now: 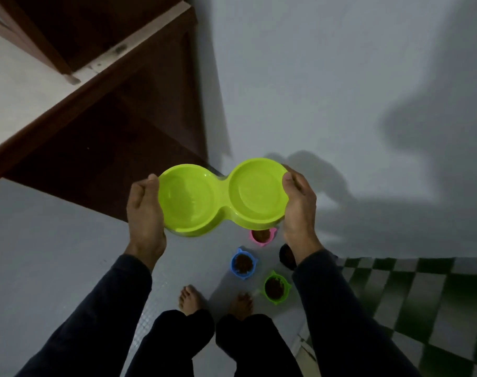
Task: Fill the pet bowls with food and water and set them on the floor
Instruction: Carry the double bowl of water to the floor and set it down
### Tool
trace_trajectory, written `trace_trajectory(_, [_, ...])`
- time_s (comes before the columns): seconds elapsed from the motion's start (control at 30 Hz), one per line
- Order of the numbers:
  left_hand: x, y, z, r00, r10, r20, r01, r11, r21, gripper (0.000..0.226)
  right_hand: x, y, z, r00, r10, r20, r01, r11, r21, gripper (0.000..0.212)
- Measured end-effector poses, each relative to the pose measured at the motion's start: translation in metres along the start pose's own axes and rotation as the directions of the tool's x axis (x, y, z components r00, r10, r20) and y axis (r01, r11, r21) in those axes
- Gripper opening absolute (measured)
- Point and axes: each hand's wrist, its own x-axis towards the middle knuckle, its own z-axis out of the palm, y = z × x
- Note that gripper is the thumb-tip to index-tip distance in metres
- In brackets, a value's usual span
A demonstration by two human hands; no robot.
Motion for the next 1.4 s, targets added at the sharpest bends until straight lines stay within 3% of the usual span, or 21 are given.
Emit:
trace_trajectory(0.3, [0.076,-0.123,0.008,1.000,-0.004,-0.023,0.006,0.997,0.082,0.037,0.085,0.131,0.023,0.997,0.033,0.073,-0.031,0.999,-0.030,0.030])
trace_trajectory(0.83, [0.188,-0.382,0.009,0.987,-0.109,-0.120,0.107,0.994,-0.022,0.034,0.200,0.417,0.045,0.981,0.006,0.192,-0.001,1.000,-0.029,0.018])
trace_trajectory(1.17, [0.234,-0.504,0.001,0.987,-0.054,-0.150,0.056,0.998,0.013,0.030,0.243,0.533,0.055,0.965,-0.011,0.262,0.036,0.995,-0.092,0.019])
trace_trajectory(1.4, [0.251,-0.559,-0.009,0.989,-0.050,-0.137,0.052,0.999,0.015,0.027,0.263,0.594,0.058,0.953,0.070,0.296,-0.048,0.996,-0.082,0.025])
